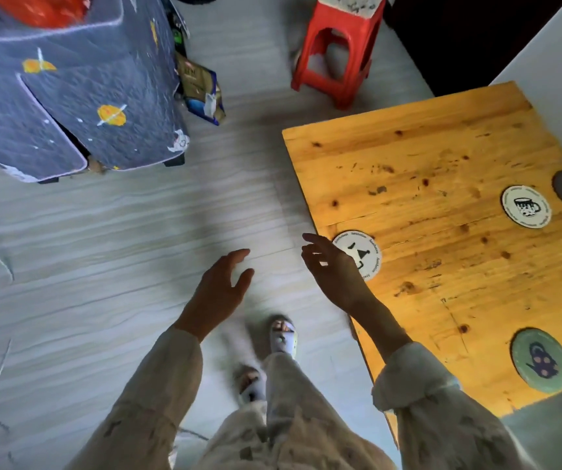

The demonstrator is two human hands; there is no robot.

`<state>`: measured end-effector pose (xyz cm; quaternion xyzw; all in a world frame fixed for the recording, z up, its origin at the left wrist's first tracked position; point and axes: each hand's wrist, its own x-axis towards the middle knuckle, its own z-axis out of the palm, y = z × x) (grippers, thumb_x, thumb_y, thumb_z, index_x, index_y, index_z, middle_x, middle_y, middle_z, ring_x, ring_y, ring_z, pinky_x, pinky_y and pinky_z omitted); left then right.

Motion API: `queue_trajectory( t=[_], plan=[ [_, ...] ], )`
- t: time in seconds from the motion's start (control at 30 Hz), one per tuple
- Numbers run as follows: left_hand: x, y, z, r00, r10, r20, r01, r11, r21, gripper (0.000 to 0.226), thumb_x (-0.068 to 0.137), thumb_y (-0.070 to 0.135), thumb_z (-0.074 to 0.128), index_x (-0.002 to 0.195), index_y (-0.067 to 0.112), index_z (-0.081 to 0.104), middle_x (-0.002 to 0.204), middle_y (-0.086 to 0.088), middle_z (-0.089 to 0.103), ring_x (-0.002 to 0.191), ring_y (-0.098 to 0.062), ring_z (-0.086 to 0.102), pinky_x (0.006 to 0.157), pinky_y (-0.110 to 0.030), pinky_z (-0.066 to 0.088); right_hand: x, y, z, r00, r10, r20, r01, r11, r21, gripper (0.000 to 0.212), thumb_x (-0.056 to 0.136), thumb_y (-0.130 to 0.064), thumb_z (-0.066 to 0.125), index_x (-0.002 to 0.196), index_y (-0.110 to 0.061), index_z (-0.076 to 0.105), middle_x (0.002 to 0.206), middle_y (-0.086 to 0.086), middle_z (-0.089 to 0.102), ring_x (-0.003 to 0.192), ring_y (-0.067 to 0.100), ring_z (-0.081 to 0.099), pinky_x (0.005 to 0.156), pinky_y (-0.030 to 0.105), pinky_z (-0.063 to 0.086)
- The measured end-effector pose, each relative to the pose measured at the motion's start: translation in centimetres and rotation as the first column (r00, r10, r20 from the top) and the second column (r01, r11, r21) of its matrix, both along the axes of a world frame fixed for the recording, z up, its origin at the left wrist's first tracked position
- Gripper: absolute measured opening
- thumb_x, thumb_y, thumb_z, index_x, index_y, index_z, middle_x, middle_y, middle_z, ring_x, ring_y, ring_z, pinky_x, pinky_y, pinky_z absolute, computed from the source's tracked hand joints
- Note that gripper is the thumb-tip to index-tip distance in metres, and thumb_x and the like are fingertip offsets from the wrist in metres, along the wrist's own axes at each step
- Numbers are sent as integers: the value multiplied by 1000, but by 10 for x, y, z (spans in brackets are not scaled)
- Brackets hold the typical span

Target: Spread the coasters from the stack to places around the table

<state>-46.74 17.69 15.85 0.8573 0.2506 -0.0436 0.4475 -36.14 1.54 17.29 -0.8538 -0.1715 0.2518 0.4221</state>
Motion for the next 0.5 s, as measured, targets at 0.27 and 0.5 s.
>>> queue_trajectory(
  t=[0.27,0.5],
  plan=[
    [95,105,0,1000,2,-11,-2,999,37,41,89,21,51,129,14,45,132,-9,53,119,-23,51,99,-34,41,101,93,-5,996,-73,-41,75,996,38,32,94,-13,50,126,-11,51,114,14,67,105,25,63,73,14,39],
    [220,173,19,1000,-24,20,23,998,52,38,89,18,51,127,12,47,130,-9,56,118,-20,52,96,-29,39,215,152,4,988,-148,-52,151,987,63,32,94,-11,48,125,-10,51,112,15,65,99,25,63,67,14,38]
  ],
)
